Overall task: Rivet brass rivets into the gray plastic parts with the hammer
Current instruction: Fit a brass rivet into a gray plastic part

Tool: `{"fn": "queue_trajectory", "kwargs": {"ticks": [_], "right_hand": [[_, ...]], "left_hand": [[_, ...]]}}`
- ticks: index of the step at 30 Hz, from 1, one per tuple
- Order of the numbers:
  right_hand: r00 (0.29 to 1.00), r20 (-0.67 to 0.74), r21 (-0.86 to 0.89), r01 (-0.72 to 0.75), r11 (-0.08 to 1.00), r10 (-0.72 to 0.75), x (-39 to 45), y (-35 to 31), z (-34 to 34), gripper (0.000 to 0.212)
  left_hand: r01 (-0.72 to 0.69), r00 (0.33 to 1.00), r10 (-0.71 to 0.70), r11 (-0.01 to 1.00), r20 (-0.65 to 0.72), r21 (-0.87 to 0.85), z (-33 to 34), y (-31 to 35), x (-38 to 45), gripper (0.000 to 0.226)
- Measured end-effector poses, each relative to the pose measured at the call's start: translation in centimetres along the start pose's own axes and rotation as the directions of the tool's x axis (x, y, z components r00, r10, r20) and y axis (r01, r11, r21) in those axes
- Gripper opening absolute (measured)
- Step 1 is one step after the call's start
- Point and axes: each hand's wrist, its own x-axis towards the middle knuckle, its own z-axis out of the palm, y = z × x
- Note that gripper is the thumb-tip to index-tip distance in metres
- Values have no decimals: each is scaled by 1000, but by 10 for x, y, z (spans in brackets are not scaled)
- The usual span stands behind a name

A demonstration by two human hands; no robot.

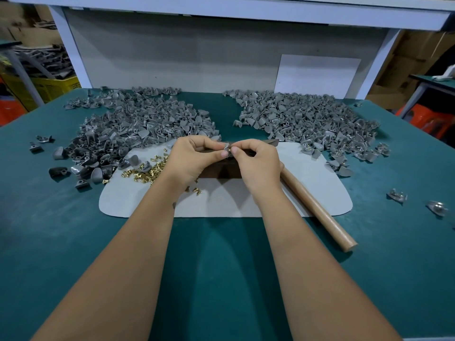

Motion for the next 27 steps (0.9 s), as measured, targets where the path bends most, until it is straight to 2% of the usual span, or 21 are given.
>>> {"fn": "queue_trajectory", "kwargs": {"ticks": [3, 12, 21, 27], "right_hand": [[1000, -1, -14, -6, 1000, 6, 0, 0, 0, 12], [1000, 3, 0, -8, 1000, 8, -1, -2, 2, 23], [1000, 13, 20, -18, 1000, 17, -1, -5, 2, 24], [1000, 7, 50, -4, 999, 3, -1, -3, 3, 16]], "left_hand": [[-5, 1000, 5, 1000, -3, 11, 0, -1, 1, 23], [-6, 1000, 6, 1000, -14, 11, 1, -2, 1, 25], [11, 999, -11, 1000, -30, 24, 4, -3, 1, 18], [17, 1000, -16, 999, -25, 28, 5, -4, 1, 16]]}}
